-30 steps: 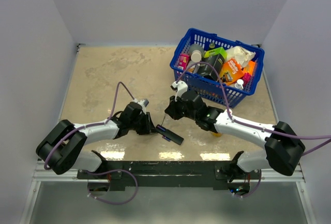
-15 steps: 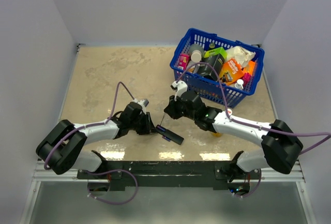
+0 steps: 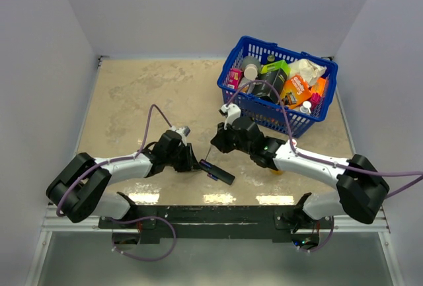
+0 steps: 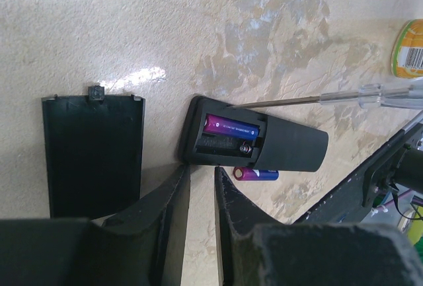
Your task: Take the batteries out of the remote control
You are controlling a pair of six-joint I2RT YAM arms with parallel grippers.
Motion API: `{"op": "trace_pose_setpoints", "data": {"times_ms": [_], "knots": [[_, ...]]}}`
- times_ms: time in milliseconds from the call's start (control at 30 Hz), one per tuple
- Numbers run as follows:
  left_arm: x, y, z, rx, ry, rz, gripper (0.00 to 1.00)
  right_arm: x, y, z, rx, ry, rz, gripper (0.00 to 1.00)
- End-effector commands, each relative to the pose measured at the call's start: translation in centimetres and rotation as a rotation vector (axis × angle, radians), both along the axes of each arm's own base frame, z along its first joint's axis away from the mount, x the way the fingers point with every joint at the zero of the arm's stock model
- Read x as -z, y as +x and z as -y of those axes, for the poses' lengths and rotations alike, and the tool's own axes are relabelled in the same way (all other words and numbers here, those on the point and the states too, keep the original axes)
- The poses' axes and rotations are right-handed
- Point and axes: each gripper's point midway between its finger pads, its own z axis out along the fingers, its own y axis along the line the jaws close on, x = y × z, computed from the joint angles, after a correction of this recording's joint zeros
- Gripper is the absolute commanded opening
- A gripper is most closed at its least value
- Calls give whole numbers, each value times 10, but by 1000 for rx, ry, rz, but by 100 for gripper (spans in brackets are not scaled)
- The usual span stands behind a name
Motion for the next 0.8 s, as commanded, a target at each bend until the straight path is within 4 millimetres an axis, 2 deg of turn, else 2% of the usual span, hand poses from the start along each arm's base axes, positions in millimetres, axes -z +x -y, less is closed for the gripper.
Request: {"op": "trace_pose_setpoints", "data": {"times_ms": [0,333,600,767], "knots": [[-3,7,4,-18,-10,20,25,-17,-1,3,5,-16,13,0],[-3,7,5,-14,-8,20,25,-11,-5,5,-3,-14,-1,0],[-3,7,5,-13,-9,21,25,-33,1,4,16,6,34,0],[-3,7,5,-16,-7,21,25,-38,0,7,18,-5,33,0]]}}
